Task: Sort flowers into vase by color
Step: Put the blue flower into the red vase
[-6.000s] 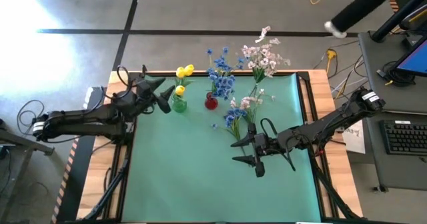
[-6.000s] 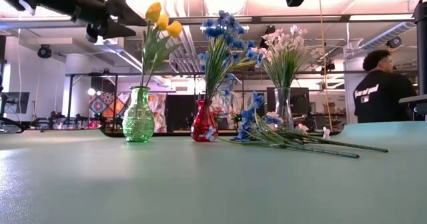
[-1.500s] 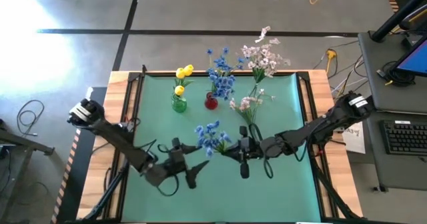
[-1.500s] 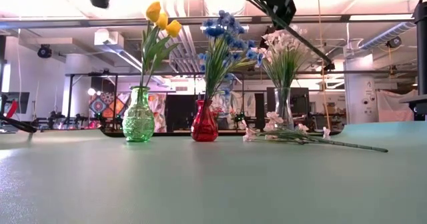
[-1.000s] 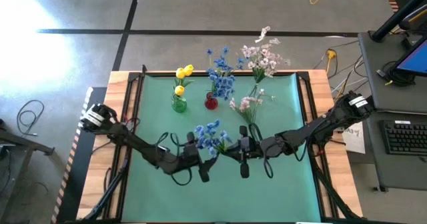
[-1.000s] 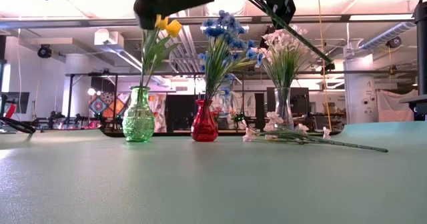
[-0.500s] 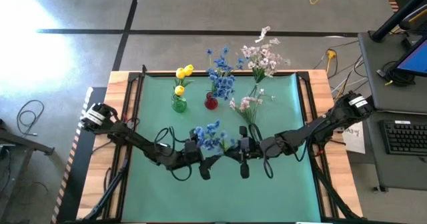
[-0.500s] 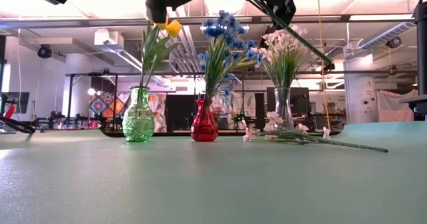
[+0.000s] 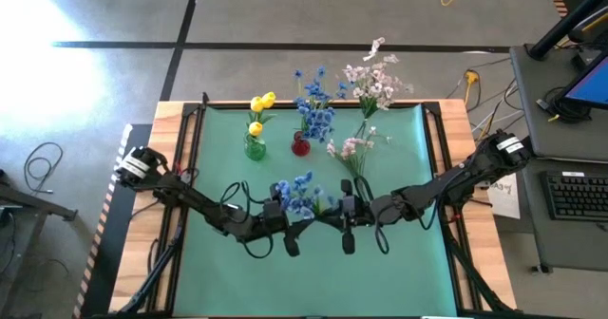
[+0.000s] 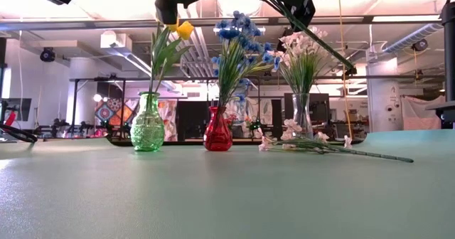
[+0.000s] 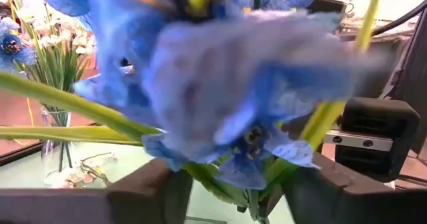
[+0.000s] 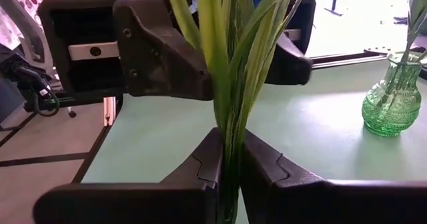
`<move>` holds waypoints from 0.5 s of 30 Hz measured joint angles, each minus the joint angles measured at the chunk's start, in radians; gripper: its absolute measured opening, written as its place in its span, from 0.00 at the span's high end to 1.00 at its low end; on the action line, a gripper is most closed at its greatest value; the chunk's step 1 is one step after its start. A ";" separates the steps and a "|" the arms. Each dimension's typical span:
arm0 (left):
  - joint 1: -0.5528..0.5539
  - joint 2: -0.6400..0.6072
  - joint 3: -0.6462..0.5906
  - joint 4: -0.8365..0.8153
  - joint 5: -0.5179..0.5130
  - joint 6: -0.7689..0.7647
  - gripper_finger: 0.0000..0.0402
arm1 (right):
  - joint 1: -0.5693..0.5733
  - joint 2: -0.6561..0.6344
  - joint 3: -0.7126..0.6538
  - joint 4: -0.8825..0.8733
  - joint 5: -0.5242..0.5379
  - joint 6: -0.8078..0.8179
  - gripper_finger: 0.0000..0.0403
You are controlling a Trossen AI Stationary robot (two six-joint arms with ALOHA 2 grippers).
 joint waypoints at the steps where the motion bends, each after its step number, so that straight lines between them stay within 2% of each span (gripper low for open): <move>1: 0.000 0.000 0.000 0.000 0.000 0.000 0.57 | 0.000 0.000 0.000 0.000 0.000 0.000 0.93; 10: -0.002 0.000 0.000 -0.018 0.004 -0.003 0.87 | 0.000 0.000 0.000 -0.001 0.004 0.012 0.88; 15: -0.002 0.000 0.000 -0.019 0.004 -0.003 0.98 | 0.000 0.000 0.000 0.000 0.005 0.029 0.81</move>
